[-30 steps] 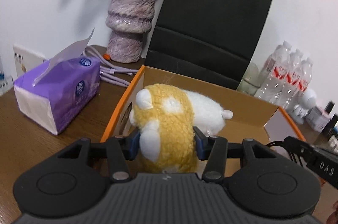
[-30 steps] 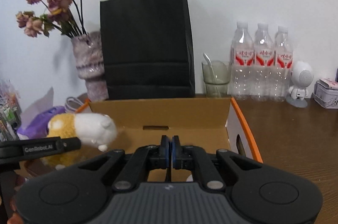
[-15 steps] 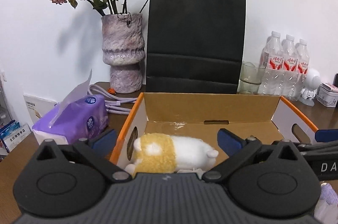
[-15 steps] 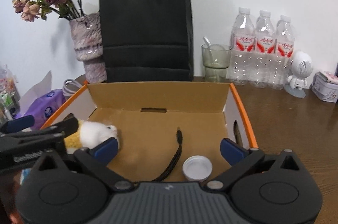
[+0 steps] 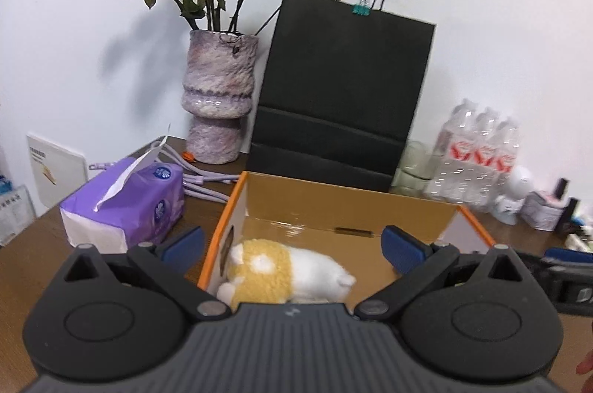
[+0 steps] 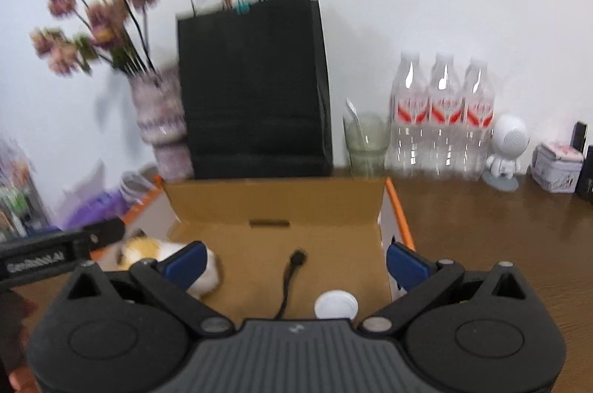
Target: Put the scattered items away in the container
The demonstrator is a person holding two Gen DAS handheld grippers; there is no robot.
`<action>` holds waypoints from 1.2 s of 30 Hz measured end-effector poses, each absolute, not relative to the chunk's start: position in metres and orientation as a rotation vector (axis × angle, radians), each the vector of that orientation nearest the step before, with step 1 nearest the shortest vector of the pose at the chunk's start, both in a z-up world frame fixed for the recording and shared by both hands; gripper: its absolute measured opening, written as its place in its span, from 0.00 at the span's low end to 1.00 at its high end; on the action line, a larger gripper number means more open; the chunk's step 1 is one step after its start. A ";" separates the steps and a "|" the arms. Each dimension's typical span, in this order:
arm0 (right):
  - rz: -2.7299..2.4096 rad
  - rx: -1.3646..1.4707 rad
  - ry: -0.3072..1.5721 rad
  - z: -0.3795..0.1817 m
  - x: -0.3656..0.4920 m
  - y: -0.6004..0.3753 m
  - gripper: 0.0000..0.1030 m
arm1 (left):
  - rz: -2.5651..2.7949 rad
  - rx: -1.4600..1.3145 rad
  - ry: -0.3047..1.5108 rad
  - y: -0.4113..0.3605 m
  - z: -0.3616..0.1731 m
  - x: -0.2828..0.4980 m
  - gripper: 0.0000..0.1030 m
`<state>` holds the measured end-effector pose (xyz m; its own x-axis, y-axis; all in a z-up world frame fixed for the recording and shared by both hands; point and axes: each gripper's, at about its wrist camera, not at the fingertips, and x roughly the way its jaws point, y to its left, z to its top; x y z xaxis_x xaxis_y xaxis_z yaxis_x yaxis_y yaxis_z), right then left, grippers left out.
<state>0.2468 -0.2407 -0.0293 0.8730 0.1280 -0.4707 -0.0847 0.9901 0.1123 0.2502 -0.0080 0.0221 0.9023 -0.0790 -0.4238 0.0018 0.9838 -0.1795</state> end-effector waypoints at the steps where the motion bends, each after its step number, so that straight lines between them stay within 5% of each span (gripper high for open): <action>1: 0.130 0.100 0.479 -0.026 0.236 -0.244 1.00 | -0.054 -0.173 0.443 -0.007 0.023 0.244 1.00; 21: 0.061 0.034 0.588 -0.097 0.086 -0.286 1.00 | -0.108 -0.052 0.537 0.028 -0.022 0.129 1.00; 36: 0.039 0.039 0.554 -0.111 0.088 -0.277 1.00 | -0.156 0.013 0.637 -0.016 -0.047 0.135 1.00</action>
